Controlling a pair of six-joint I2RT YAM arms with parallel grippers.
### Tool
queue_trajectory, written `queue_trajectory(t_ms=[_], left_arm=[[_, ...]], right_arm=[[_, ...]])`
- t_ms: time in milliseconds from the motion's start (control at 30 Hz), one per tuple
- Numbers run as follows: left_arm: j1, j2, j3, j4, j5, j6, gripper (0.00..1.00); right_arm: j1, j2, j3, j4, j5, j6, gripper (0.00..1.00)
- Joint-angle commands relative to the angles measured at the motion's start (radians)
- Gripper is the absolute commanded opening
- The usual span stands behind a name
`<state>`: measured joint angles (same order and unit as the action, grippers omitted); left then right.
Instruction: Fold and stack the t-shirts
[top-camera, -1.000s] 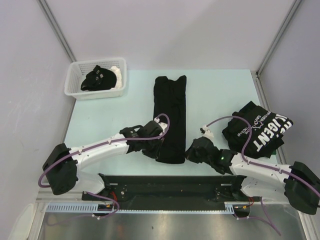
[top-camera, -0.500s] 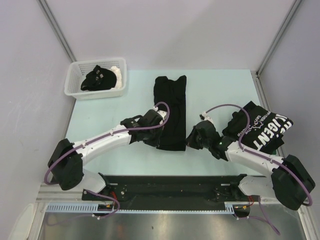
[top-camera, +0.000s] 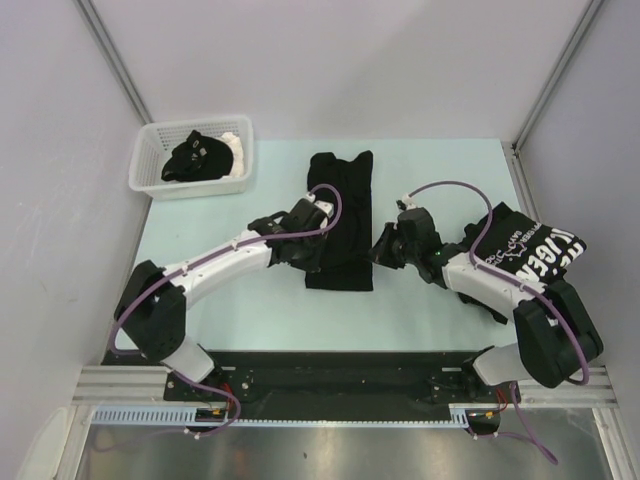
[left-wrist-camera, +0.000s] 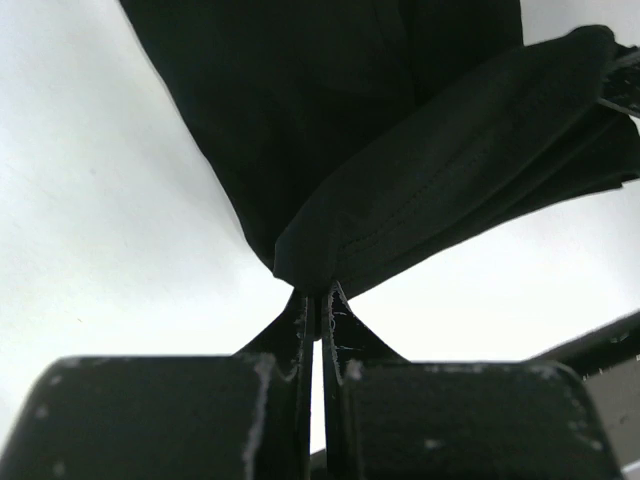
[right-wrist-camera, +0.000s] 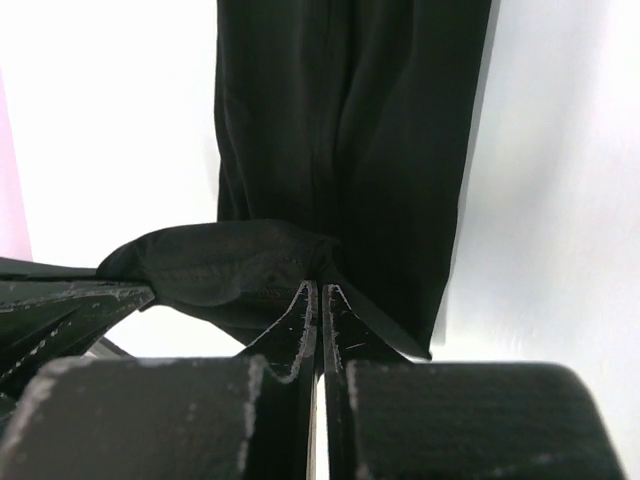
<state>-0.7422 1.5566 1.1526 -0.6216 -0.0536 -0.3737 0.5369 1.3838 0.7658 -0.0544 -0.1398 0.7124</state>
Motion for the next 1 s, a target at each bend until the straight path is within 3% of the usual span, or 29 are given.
queue_trajectory(t_ms=[0,967], left_arm=[[0.038,0.037,0.079,-0.017,-0.055,0.048,0.00],[0.185,0.333,0.436,-0.009,-0.043,0.085,0.00]], right_arm=[[-0.046,0.035,0.069,0.031,-0.037,-0.071,0.00],[-0.202,0.379,0.407,0.073,-0.185,-0.229,0.00]])
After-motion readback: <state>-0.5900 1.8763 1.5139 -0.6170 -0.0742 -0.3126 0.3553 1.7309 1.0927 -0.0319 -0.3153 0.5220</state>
